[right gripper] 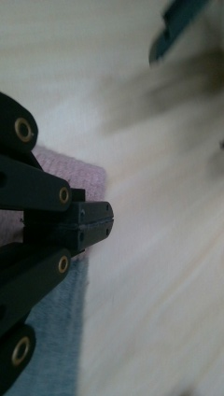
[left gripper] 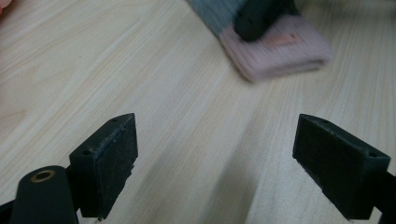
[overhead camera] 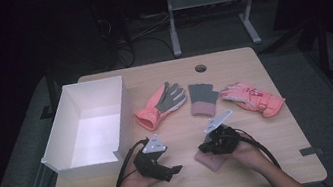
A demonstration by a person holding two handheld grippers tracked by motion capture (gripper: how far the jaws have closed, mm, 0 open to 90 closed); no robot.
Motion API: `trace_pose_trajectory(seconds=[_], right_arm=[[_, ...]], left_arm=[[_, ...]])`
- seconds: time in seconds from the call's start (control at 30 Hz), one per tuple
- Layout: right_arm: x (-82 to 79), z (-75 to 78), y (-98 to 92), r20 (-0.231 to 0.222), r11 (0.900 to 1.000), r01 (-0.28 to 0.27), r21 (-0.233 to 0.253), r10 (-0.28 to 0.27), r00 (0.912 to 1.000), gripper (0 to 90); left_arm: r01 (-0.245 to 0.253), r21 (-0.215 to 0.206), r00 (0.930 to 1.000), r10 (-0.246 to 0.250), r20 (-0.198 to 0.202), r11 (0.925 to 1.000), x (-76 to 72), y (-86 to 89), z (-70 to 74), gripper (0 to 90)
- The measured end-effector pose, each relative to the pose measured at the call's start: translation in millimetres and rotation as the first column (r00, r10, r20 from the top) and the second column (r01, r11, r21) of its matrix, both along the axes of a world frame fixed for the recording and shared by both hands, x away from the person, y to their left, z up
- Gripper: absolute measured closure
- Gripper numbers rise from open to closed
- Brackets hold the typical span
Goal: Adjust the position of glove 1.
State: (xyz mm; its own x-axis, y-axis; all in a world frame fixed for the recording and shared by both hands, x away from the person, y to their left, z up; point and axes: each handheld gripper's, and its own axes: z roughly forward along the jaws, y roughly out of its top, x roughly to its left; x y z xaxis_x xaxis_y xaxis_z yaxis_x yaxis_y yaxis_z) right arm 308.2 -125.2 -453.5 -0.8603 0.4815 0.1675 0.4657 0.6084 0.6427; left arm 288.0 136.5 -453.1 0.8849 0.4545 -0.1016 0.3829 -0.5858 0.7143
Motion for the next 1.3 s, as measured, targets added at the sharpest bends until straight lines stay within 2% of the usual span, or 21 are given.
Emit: trace_pose_trajectory(seconds=[0.1, 0.13, 0.23, 0.33, 0.43, 0.47, 0.53, 0.57, 0.6, 0.63, 0.7, 0.77, 0.9, 0.93, 1.07, 1.2, 1.3], right_arm=[[-6.5, 0.3, 4.4, -0.004, 1.0, -0.023, 0.001, 0.023, 0.9997, 89.9], [-14.4, 0.4, 8.7, -0.017, 0.999, -0.048, 0.008, 0.048, 0.9987, 89.9], [-21.6, 1.2, 11.7, -0.013, 0.997, -0.079, 0.001, 0.079, 0.9968, 89.9], [-23.9, 6.3, 6.8, 0.002, 0.997, -0.077, 0.019, 0.077, 0.9971, 89.9], [-23.2, 10.0, -2.9, 0.016, 0.998, -0.051, 0.019, 0.051, 0.9986, 89.8], [-22.7, 11.9, -15.1, 0.024, 1.0, -0.007, 0.007, 0.007, 0.9997, 89.8], [-20.4, 11.8, -28.5, 0.033, 0.999, 0.042, -0.01, -0.041, 0.9986, 89.8], [-18.3, 11.7, -34.7, 0.043, 0.998, 0.065, -0.027, -0.064, 0.997, 89.9], [-18.3, 11.7, -34.7, 0.043, 0.998, 0.065, -0.027, -0.064, 0.997, 89.9], [-11.4, 10.4, -46.4, 0.05, 0.993, 0.11, -0.048, -0.107, 0.9929, 89.9], [-4.8, 7.5, -55.3, 0.024, 0.988, 0.145, -0.044, -0.144, 0.9892, 89.9], [-2.2, 3.9, -58.5, 0.011, 0.987, 0.15, -0.053, -0.15, 0.9886, 89.8], [-1.3, -2.0, -53.0, 0.009, 0.987, 0.135, -0.089, -0.135, 0.9908, 89.9], [-0.5, -2.1, -52.4, 0.008, 0.987, 0.139, -0.084, -0.139, 0.9903, 89.9], [4.5, -2.2, -49.7, 0.038, 0.984, 0.147, -0.098, -0.144, 0.9888, 89.9], [16.4, -2.8, -42.5, 0.063, 0.981, 0.165, -0.101, -0.159, 0.9853, 89.9], [30.1, -4.6, -29.2, 0.068, 0.983, 0.164, -0.079, -0.158, 0.985, 89.9]], left_arm=[[0.0, -0.002, 1.0, 0.0, 0.001, 1.0, 0.3, 0.4, -0.1, 13.7], [0.002, 0.0, 1.0, -0.002, 0.001, 1.0, 0.1, 0.6, 0.0, 13.6], [0.001, -0.002, 1.0, -0.001, 0.001, 1.0, -0.3, 0.4, 0.0, 13.7], [0.0, 0.0, 1.0, 0.0, 0.003, 1.0, -0.3, 0.8, 0.5, 13.7], [0.001, 0.003, 1.0, -0.001, 0.004, 1.0, 0.2, 1.8, 0.9, 13.6], [-0.003, -0.005, 1.0, 0.003, 0.001, 1.0, 0.4, 1.6, 0.6, 13.7], [-0.001, -0.002, 1.0, 0.001, 0.0, 1.0, 0.4, 1.4, 0.4, 13.7], [0.003, 0.005, 1.0, -0.003, 0.001, 1.0, 0.4, 1.7, 0.7, 13.7], [0.003, 0.005, 1.0, -0.003, 0.001, 1.0, 0.4, 1.7, 0.7, 13.7], [-0.003, -0.004, 1.0, 0.003, 0.002, 1.0, -0.7, 1.2, 0.7, 13.7], [-0.003, -0.003, 1.0, 0.003, 0.002, 1.0, -0.4, 1.2, 0.8, 13.7], [0.004, 0.004, 1.0, -0.004, 0.003, 1.0, 0.4, 1.5, 0.5, 13.7], [0.001, 0.001, 1.0, -0.001, 0.0, 1.0, 0.1, 0.8, 0.4, 13.7], [0.002, 0.0, 1.0, -0.002, 0.0, 1.0, -0.1, 0.7, 0.2, 13.7], [0.002, -0.002, 1.0, -0.002, 0.0, 1.0, -1.0, 0.0, -0.1, 13.7], [0.004, 0.001, 1.0, -0.004, -0.006, 1.0, -0.8, -1.4, -0.8, 13.7], [0.007, 0.005, 1.0, -0.007, -0.007, 1.0, -0.7, -2.5, -1.5, 13.7]])
